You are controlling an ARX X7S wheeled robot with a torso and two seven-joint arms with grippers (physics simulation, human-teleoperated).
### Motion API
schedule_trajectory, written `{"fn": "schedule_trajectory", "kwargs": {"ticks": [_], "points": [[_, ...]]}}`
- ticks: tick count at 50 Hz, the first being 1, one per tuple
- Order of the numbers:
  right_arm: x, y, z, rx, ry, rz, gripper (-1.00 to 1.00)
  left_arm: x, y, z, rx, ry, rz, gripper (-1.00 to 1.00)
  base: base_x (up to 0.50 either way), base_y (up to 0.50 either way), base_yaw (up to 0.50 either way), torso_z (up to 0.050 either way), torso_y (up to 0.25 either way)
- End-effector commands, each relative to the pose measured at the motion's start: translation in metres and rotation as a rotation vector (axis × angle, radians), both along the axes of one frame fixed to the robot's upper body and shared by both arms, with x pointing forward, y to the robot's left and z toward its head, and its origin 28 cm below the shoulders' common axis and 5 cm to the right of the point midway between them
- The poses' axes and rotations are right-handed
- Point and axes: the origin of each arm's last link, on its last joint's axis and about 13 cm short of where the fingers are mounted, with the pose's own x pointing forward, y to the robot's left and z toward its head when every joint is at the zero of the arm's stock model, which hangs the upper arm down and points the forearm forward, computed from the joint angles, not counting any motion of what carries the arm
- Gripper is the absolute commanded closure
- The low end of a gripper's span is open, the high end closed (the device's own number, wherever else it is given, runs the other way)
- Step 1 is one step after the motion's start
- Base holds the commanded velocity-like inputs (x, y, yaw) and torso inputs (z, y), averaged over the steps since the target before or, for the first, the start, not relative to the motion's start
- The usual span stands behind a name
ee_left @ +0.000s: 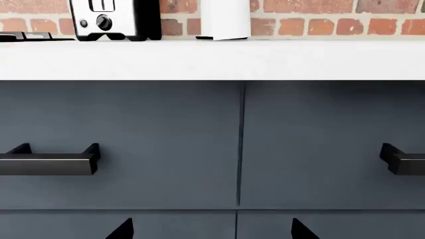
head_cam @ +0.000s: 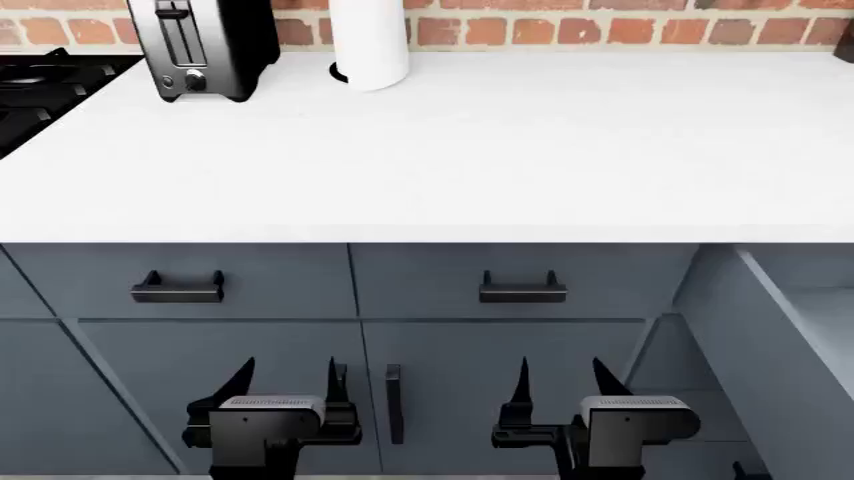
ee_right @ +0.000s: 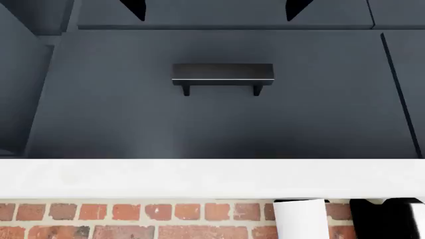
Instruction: Place the bar in the bowl and close the drawer.
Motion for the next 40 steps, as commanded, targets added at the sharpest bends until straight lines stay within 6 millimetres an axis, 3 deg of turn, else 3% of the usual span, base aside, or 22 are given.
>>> {"fn": "schedule_trajectory", "kwargs": {"ticks": [1,5,11,14,16,20,22,25,33,40], "points": [[-0.006,-0.003,-0.001,0.0,-0.001,0.0,-1.0,-0.001,-0.003,-0.001,0.007,-0.002,-0.005,-1.0,0.0,0.0,0.0,0.0,0.0],[-0.028,-0.013,-0.002,0.002,-0.004,-0.001,-1.0,-0.002,-0.016,-0.004,0.018,-0.005,-0.012,-1.0,0.0,0.0,0.0,0.0,0.0],[-0.043,-0.022,-0.001,0.007,-0.018,-0.011,-1.0,0.002,-0.022,-0.005,0.018,-0.008,0.0,-1.0,0.0,0.0,0.0,0.02,0.0],[-0.044,-0.024,0.0,0.013,-0.025,-0.02,-1.0,-0.005,0.001,-0.005,0.053,-0.058,-0.003,-1.0,0.0,0.0,0.0,0.05,0.0],[-0.044,-0.025,0.001,0.017,-0.026,-0.025,-1.0,-0.009,0.005,-0.006,0.062,-0.08,-0.01,-1.0,0.0,0.0,0.0,0.05,0.0],[-0.047,-0.027,0.003,0.02,-0.036,-0.036,-1.0,-0.02,0.006,0.012,0.073,-0.117,-0.022,-1.0,0.0,0.0,0.0,0.05,0.0],[-0.033,-0.027,0.046,0.019,-0.045,-0.041,-1.0,-0.026,0.005,0.026,0.069,-0.125,-0.023,-1.0,0.0,0.0,0.0,0.05,0.0],[-0.025,-0.028,0.072,0.006,-0.041,-0.044,-1.0,-0.033,0.006,0.047,0.047,-0.118,-0.019,-1.0,0.0,0.0,0.0,0.05,0.0],[-0.028,-0.032,0.108,-0.006,-0.074,-0.048,-1.0,-0.042,0.01,0.09,0.019,-0.095,-0.034,-1.0,0.0,0.0,0.0,0.05,0.0],[-0.033,-0.034,0.121,-0.012,-0.082,-0.043,-1.0,-0.046,0.012,0.112,0.022,-0.099,-0.033,-1.0,0.0,0.0,0.0,0.049,0.0]]}}
